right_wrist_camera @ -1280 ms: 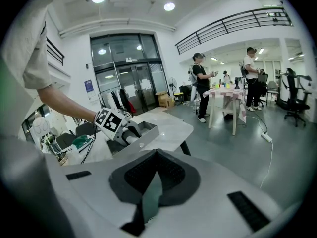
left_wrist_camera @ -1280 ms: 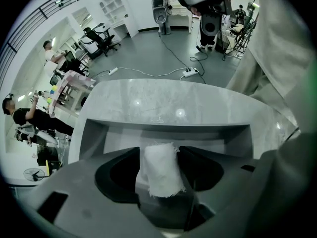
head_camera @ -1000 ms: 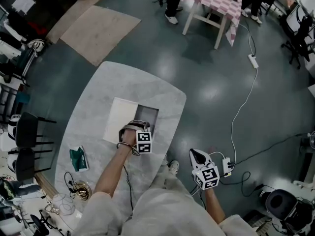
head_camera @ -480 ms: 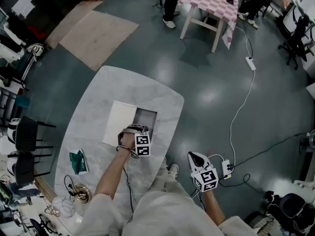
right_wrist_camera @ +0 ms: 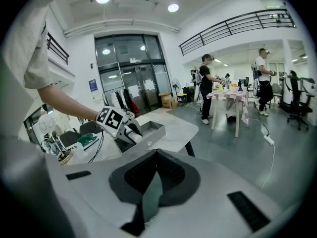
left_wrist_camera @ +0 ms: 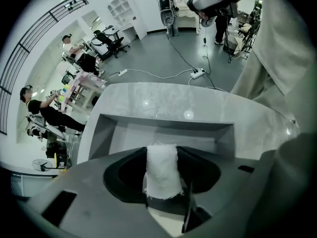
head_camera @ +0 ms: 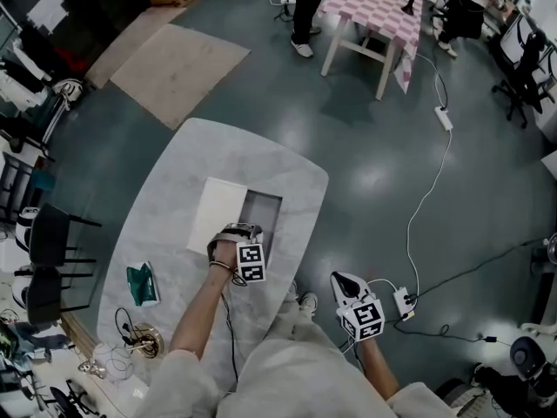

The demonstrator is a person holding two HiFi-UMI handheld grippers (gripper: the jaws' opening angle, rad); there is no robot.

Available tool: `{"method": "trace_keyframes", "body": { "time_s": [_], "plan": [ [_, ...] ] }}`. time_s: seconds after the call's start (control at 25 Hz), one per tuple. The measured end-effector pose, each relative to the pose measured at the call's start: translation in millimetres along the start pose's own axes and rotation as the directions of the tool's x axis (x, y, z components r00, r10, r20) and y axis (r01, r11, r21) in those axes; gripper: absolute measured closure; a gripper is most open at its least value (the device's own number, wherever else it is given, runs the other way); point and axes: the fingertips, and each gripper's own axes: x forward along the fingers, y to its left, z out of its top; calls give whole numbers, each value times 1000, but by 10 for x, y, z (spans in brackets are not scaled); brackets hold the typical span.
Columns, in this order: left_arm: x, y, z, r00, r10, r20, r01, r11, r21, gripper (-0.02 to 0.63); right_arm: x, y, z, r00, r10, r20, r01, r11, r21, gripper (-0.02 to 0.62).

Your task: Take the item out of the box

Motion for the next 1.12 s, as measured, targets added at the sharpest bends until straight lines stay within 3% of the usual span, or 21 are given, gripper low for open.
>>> {"method": "trace_keyframes", "body": {
  "time_s": [0.44,0.68,0.88,1.0,1.12],
  "plan": [
    [-420,-9,-11,990,137,27,-136,990,-25,422,-47,256,15,999,26,24,-25,999,-34,594],
    [-548,47,37,969,234,81,-228,970,-80,422,-74,312,59,999,37,37,-35,998,-57,594],
    [-741,89,114,952,259,166,-212,944,-254,423,-84,349,111,998,44,52,-41,996,-75,594],
    [-907,170,172,926,295,236,-190,904,-382,423,-70,396,116,997,50,57,-45,995,-84,594],
    [-1027,232,205,894,319,315,-121,849,-514,423,-46,434,118,997,55,58,-50,995,-90,594]
  ]
}}
